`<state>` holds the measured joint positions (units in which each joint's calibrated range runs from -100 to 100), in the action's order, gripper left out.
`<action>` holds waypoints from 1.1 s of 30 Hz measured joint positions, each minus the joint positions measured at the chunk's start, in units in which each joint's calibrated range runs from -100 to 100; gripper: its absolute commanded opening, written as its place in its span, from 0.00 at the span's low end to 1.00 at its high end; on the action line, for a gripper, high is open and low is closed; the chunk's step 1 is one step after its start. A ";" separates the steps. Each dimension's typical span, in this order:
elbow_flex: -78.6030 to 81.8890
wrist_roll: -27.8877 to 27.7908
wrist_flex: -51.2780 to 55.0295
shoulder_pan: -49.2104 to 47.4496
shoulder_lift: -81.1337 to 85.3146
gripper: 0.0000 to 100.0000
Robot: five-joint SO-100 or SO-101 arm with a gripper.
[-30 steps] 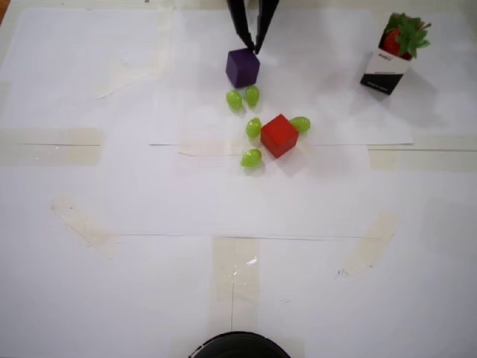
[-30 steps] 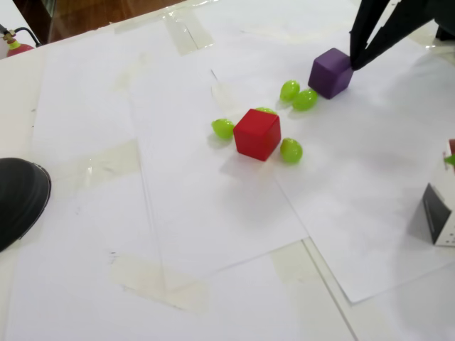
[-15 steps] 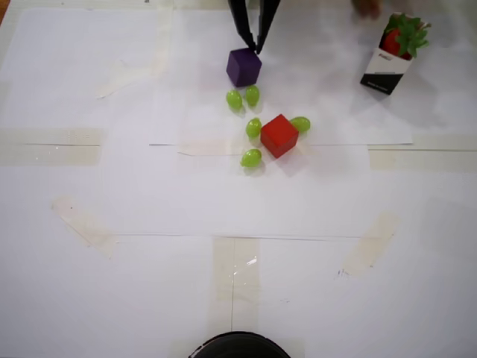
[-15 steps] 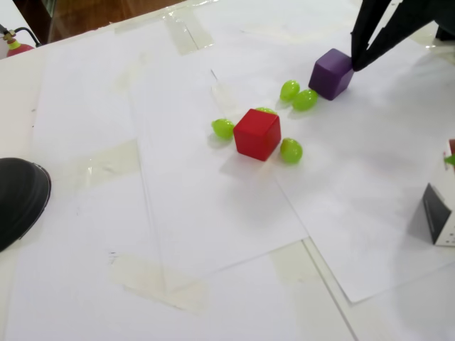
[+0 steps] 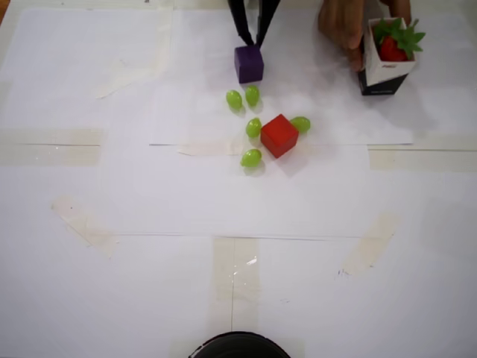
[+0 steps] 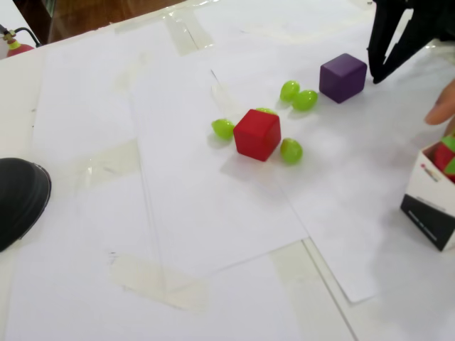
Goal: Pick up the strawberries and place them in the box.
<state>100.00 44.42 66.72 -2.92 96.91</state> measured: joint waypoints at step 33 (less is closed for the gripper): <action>0.00 0.00 5.69 2.32 0.91 0.00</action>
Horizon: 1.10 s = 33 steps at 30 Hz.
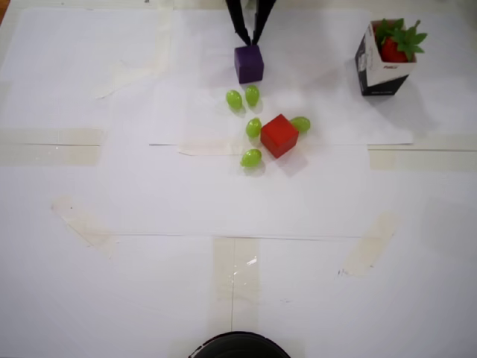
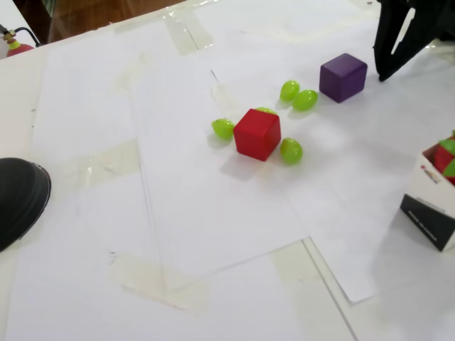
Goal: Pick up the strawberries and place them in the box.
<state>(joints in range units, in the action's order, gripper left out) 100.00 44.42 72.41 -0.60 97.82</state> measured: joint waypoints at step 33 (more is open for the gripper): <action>0.00 -0.15 0.79 0.00 0.09 0.00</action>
